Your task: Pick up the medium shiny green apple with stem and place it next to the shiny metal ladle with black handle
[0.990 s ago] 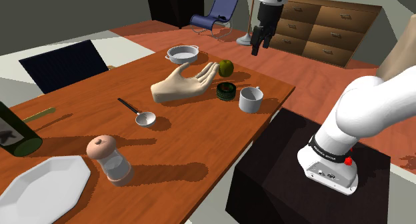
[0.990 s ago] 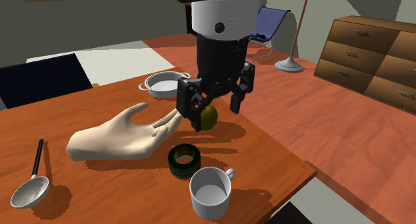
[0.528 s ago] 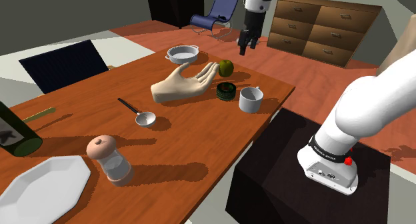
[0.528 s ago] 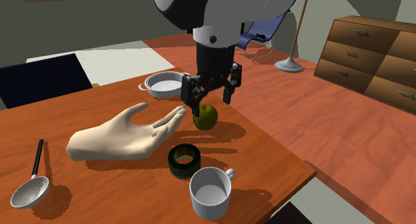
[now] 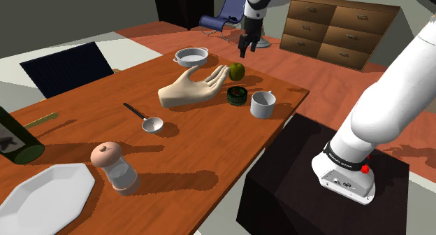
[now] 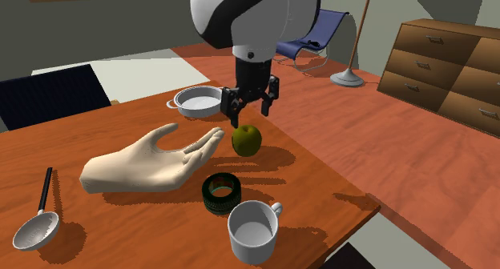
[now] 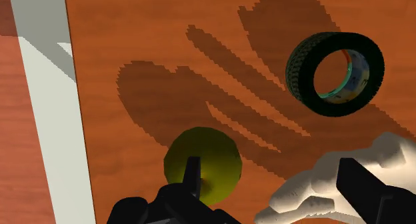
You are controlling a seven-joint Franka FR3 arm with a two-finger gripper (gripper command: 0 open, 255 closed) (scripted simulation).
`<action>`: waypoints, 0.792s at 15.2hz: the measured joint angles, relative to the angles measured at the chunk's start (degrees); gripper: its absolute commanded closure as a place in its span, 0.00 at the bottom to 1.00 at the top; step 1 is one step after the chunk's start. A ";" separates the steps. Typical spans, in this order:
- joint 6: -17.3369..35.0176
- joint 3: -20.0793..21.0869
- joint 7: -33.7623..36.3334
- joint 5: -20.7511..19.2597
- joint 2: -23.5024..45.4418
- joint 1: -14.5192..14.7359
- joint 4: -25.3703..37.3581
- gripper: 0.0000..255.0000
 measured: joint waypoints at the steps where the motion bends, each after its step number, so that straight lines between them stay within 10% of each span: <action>1: 0.21 -0.50 -1.07 0.38 2.04 -0.31 1.82 0.00; 12: 4.57 -1.58 -6.12 4.13 17.41 -2.00 12.94 0.00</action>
